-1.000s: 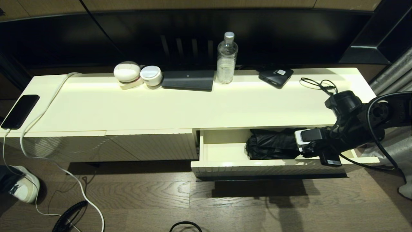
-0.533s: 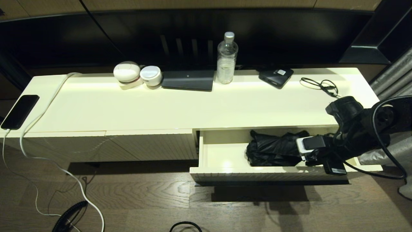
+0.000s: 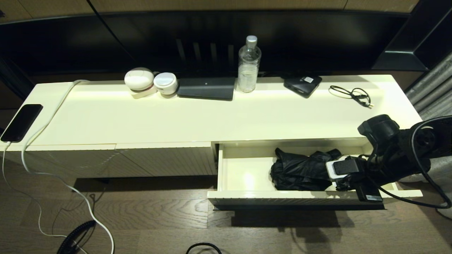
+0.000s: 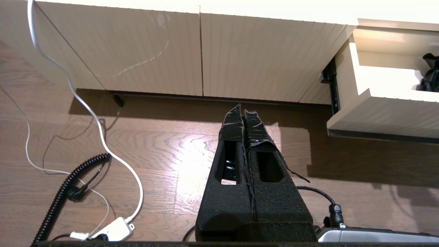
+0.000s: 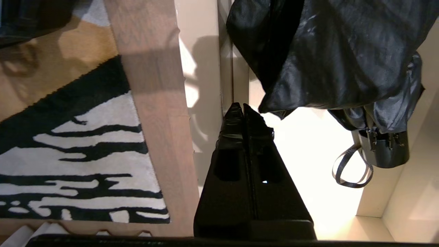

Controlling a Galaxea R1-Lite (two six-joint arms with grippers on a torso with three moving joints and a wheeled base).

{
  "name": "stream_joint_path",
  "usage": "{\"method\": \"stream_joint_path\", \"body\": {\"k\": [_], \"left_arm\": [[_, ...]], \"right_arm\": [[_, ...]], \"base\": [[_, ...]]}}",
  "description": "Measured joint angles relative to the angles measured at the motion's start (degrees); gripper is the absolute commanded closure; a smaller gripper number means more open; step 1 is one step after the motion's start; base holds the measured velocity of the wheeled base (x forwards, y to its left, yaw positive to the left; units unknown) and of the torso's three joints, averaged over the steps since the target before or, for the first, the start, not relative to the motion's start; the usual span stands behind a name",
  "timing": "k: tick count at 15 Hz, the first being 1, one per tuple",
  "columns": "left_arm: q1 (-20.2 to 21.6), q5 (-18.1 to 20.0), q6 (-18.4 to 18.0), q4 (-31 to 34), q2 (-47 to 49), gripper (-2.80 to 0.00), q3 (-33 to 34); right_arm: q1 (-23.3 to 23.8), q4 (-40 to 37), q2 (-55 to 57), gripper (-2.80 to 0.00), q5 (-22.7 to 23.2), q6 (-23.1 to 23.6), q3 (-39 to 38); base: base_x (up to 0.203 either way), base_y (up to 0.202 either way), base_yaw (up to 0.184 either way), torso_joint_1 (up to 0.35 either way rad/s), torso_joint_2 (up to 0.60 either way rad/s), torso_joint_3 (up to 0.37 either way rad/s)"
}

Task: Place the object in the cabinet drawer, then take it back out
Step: Open the drawer, then take the umbrella out of the drawer and put it on the table

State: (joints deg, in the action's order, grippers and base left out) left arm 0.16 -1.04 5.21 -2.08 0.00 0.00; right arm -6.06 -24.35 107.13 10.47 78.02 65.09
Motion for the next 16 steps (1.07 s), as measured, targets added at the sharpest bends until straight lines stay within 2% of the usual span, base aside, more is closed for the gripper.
{"method": "stream_joint_path", "body": {"k": [3, 6, 15, 16], "left_arm": [[0.0, 0.0, 0.0, 0.0, 0.0, 0.0, 0.0], [0.0, 0.0, 0.0, 0.0, 0.0, 0.0, 0.0], [0.0, 0.0, 0.0, 0.0, 0.0, 0.0, 0.0], [0.0, 0.0, 0.0, 0.0, 0.0, 0.0, 0.0]], "right_arm": [[-0.1, 1.0, -0.2, 0.0, -2.1, -1.4, 0.9], [-0.2, 0.0, -1.5, 0.0, -4.7, -7.4, 5.1], [-0.4, -21.6, -2.1, 0.0, -2.2, -4.1, 23.0], [-0.4, -23.1, -1.1, -2.8, -1.4, -4.0, 24.8]], "base": [[0.0, 0.0, 0.0, 0.0, 0.0, 0.0], [0.0, 0.0, 0.0, 0.0, 0.0, 0.0], [0.0, 0.0, 0.0, 0.0, 0.0, 0.0], [0.0, 0.0, 0.0, 0.0, 0.0, 0.0]]}}
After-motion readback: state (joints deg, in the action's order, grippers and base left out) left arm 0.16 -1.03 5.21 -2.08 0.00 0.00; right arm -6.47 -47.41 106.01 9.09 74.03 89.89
